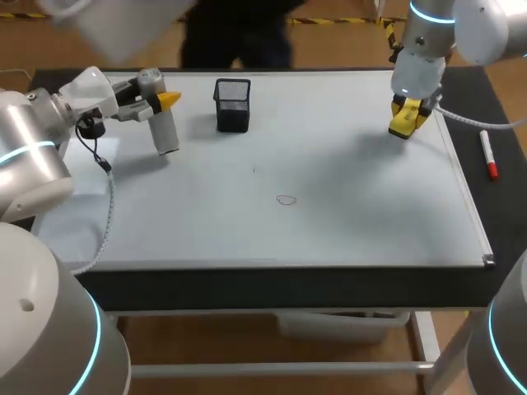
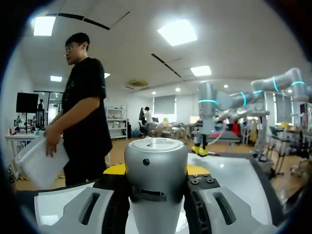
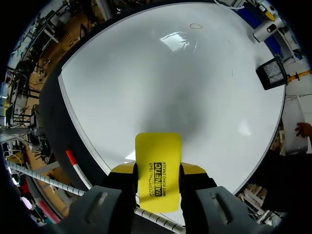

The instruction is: Pick up the inspection probe, press it on each red-marked spot on the whiteboard one by one, put down the probe, pick up the eraser, and wipe off all the red marks.

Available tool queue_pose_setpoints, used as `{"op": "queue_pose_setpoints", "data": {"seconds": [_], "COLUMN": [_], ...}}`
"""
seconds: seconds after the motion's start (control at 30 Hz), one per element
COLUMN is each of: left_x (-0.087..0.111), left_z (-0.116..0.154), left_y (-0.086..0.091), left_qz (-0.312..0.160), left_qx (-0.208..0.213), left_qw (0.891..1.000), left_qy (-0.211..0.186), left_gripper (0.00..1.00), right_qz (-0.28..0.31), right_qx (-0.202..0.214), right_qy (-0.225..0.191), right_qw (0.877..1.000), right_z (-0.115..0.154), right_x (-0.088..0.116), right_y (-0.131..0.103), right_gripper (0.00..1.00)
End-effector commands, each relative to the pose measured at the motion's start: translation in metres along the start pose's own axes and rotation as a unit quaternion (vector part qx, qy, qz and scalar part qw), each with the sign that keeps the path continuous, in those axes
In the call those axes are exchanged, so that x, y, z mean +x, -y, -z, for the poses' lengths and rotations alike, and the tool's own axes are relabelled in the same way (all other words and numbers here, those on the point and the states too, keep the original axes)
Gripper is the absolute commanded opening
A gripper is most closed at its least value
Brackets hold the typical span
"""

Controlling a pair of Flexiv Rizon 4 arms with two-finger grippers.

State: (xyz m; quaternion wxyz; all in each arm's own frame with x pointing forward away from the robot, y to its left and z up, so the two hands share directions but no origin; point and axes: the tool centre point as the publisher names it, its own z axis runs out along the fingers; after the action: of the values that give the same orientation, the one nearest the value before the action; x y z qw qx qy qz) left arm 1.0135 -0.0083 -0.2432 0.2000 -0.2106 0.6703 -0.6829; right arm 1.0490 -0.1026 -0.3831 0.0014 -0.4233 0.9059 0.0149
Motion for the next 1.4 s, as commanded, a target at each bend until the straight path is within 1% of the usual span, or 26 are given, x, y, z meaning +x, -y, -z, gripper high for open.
{"op": "queue_pose_setpoints", "data": {"seconds": [0.03, 0.13, 0.3, 0.4, 0.47, 0.57, 0.73, 0.8, 1.07, 1.13, 1.2, 1.27, 1.4], "left_x": [0.022, 0.036, 0.067, 0.086, 0.098, 0.115, 0.140, 0.149, 0.187, 0.197, 0.205, 0.215, 0.228], "left_z": [0.000, -0.006, -0.019, -0.027, -0.033, -0.041, -0.050, -0.054, -0.075, -0.080, -0.085, -0.089, -0.099], "left_y": [0.003, 0.008, 0.013, 0.013, 0.012, 0.010, 0.008, 0.008, 0.004, 0.003, 0.003, 0.001, -0.003], "left_qz": [-0.002, 0.000, 0.004, 0.005, 0.004, 0.006, 0.014, 0.011, 0.012, 0.006, 0.011, 0.004, 0.005], "left_qx": [0.002, 0.008, 0.015, 0.017, 0.013, 0.008, 0.008, 0.006, 0.005, 0.003, 0.004, 0.002, 0.001], "left_qw": [1.000, 1.000, 0.999, 0.998, 0.998, 0.997, 0.993, 0.992, 0.983, 0.980, 0.977, 0.975, 0.969], "left_qy": [-0.010, -0.023, -0.051, -0.066, -0.068, -0.082, -0.115, -0.126, -0.184, -0.198, -0.211, -0.224, -0.247], "left_gripper": [0.00, 0.00, 0.00, 0.00, 0.00, 0.00, 0.00, 0.00, 0.00, 0.00, 0.00, 0.00, 0.00], "right_qz": [0.001, 0.001, 0.001, 0.001, 0.001, 0.001, 0.001, 0.001, 0.001, 0.001, 0.001, 0.001, 0.001], "right_qx": [0.001, 0.001, 0.001, 0.001, 0.001, 0.001, 0.001, 0.001, 0.001, 0.001, 0.001, 0.001, 0.001], "right_qy": [-0.001, -0.001, -0.001, -0.001, -0.001, -0.001, -0.001, -0.001, -0.001, -0.001, -0.001, -0.001, -0.001], "right_qw": [1.000, 1.000, 1.000, 1.000, 1.000, 1.000, 1.000, 1.000, 1.000, 1.000, 1.000, 1.000, 1.000], "right_z": [0.001, 0.001, 0.001, 0.001, 0.001, 0.001, 0.001, 0.001, 0.001, 0.001, 0.001, 0.001, 0.001], "right_x": [0.000, 0.000, 0.000, 0.000, 0.000, 0.000, 0.000, 0.000, 0.000, 0.000, 0.000, 0.000, 0.000], "right_y": [0.001, 0.001, 0.001, 0.001, 0.001, 0.001, 0.001, 0.001, 0.001, 0.001, 0.001, 0.001, 0.001], "right_gripper": [0.00, 0.00, 0.00, 0.00, 0.00, 0.00, 0.00, 0.00, 0.00, 0.00, 0.00, 0.00, 0.00]}}
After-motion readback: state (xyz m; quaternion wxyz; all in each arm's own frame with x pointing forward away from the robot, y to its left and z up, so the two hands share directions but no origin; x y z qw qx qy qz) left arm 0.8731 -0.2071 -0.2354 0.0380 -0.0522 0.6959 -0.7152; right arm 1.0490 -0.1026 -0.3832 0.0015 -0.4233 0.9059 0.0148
